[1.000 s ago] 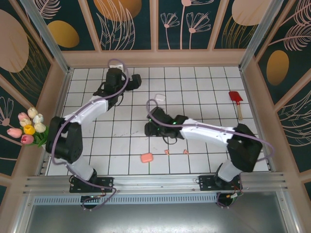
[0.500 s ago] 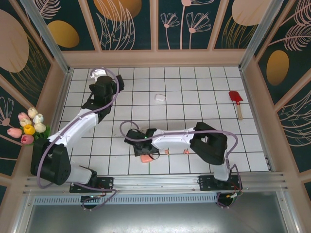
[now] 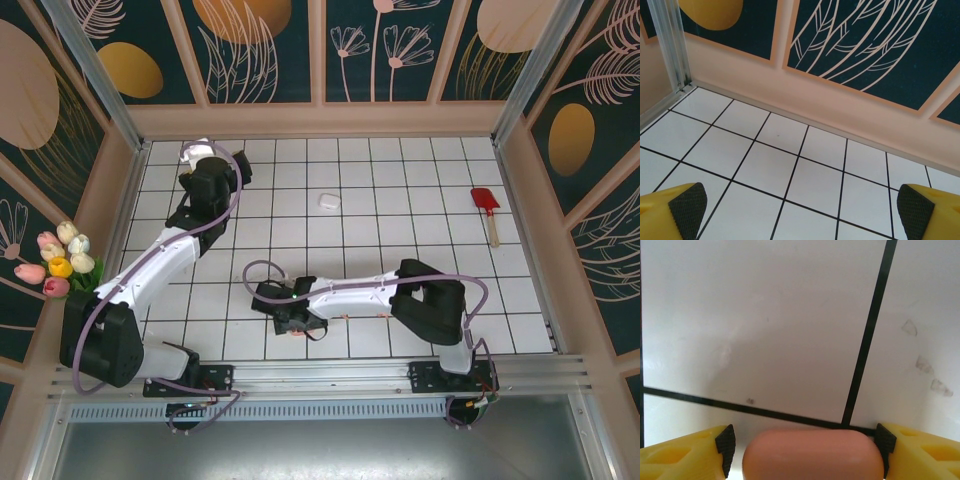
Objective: Insert wireless bluetooth earbuds into charging case
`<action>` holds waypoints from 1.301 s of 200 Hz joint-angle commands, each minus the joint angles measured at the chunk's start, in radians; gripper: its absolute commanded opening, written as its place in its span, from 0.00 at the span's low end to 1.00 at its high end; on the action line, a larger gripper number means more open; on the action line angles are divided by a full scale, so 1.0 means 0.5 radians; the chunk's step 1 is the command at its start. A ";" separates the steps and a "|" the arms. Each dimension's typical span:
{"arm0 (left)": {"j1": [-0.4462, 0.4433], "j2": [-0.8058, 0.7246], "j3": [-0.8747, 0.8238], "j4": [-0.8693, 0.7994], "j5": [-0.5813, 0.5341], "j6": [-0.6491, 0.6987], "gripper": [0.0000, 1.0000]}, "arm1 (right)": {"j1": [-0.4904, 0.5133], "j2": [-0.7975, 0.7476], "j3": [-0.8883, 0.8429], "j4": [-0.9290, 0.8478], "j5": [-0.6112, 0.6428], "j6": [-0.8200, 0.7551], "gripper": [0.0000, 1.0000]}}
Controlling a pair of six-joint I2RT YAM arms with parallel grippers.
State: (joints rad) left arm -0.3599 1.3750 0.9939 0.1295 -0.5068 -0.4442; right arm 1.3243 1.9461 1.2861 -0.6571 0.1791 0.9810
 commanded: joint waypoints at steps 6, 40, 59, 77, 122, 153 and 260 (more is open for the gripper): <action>-0.005 -0.035 0.001 0.014 -0.033 -0.032 0.98 | 0.044 0.051 0.031 -0.106 -0.008 0.108 0.76; -0.006 -0.047 0.000 -0.008 -0.078 -0.073 0.98 | 0.045 0.074 0.029 -0.090 -0.014 0.124 0.74; -0.006 -0.057 -0.006 -0.005 -0.106 -0.090 0.99 | 0.039 0.094 0.035 -0.097 -0.032 0.135 0.74; -0.007 -0.058 -0.009 -0.007 -0.097 -0.099 0.98 | 0.034 0.122 0.035 -0.122 -0.048 0.154 0.73; -0.004 -0.076 -0.031 0.029 -0.097 -0.116 0.98 | 0.045 0.125 0.004 -0.178 -0.087 0.242 0.73; -0.004 -0.072 -0.067 0.041 -0.099 -0.124 0.99 | 0.052 0.137 0.003 -0.168 -0.117 0.262 0.72; -0.006 0.019 -0.084 0.075 0.084 -0.143 0.98 | -0.475 -0.210 0.016 0.036 0.028 -0.123 0.54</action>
State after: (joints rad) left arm -0.3599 1.3613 0.9554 0.1322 -0.5053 -0.5022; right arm 1.1858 1.9217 1.2869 -0.6655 0.1600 1.0172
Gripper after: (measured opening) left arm 0.985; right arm 0.604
